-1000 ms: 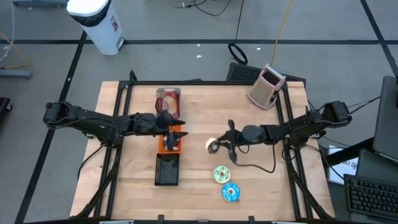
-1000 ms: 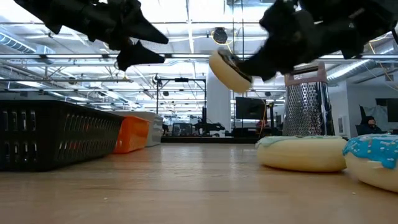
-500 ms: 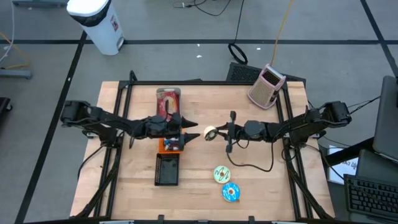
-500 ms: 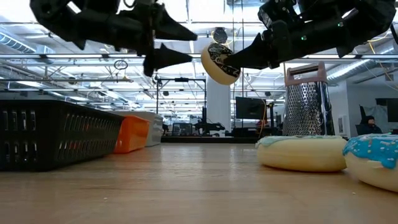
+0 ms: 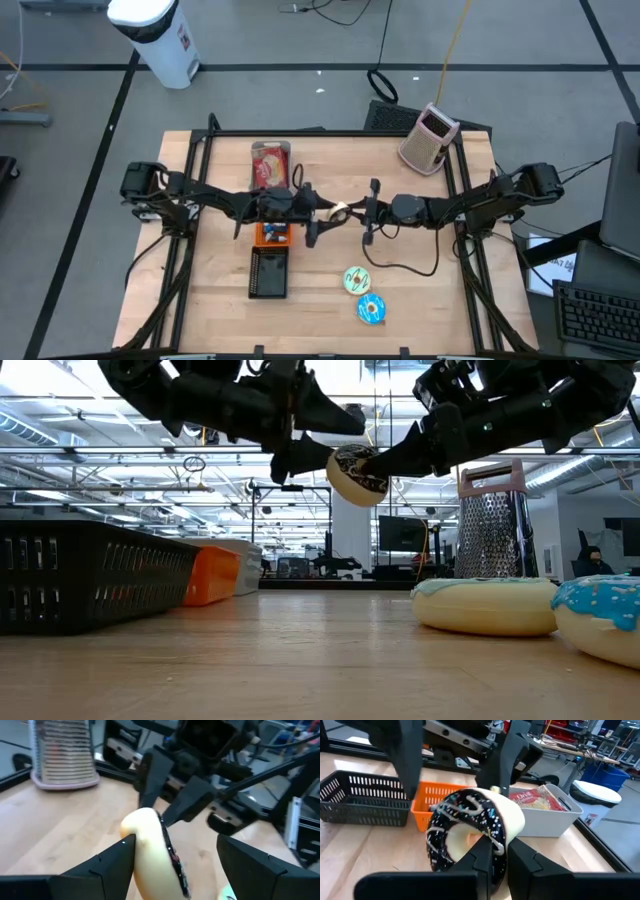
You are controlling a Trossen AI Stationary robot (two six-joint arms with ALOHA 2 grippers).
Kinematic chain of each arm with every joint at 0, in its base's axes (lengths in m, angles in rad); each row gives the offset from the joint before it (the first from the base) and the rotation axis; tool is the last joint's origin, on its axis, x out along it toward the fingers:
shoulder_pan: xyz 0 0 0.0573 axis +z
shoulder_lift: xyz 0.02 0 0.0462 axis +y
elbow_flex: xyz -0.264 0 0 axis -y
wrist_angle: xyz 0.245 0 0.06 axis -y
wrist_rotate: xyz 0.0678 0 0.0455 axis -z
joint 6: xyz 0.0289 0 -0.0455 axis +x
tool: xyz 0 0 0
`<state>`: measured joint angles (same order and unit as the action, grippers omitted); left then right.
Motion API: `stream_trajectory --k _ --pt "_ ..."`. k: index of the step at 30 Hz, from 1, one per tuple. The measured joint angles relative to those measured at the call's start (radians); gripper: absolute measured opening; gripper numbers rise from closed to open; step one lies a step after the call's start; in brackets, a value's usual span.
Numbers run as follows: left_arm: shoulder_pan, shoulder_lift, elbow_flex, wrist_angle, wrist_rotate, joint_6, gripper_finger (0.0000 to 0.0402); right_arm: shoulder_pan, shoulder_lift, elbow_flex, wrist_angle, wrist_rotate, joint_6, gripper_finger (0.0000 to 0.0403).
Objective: Pick & Place Food Item
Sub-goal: Put the black donut into the black bin
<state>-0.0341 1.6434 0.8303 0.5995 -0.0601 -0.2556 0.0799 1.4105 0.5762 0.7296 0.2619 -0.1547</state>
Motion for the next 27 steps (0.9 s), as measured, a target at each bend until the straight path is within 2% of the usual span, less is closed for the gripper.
stream_trajectory --k 6,13,16,19,23,27 --pt "0.001 0.001 0.000 -0.015 -0.096 0.053 0.0278 0.009 -0.001 0.003 0.017 -0.003 0.011 0.0024" --pt "0.001 -0.001 0.000 -0.027 -0.117 0.072 0.0278 0.026 -0.001 0.002 0.024 -0.001 -0.014 0.0025" --pt "0.001 -0.001 0.000 -0.030 -0.104 0.072 0.0265 0.026 -0.001 0.002 0.025 -0.001 -0.014 0.0026" --pt "0.001 -0.001 0.000 -0.029 -0.059 0.072 0.0224 0.026 -0.001 0.002 0.024 -0.002 -0.011 0.0037" --pt "0.001 -0.026 -0.001 -0.066 -0.015 0.046 0.0144 0.026 -0.001 0.002 0.024 -0.032 0.034 0.0064" --pt "0.001 -0.127 -0.001 -0.235 -0.011 0.043 0.0069 0.027 -0.008 0.003 0.024 -0.035 0.084 0.0098"
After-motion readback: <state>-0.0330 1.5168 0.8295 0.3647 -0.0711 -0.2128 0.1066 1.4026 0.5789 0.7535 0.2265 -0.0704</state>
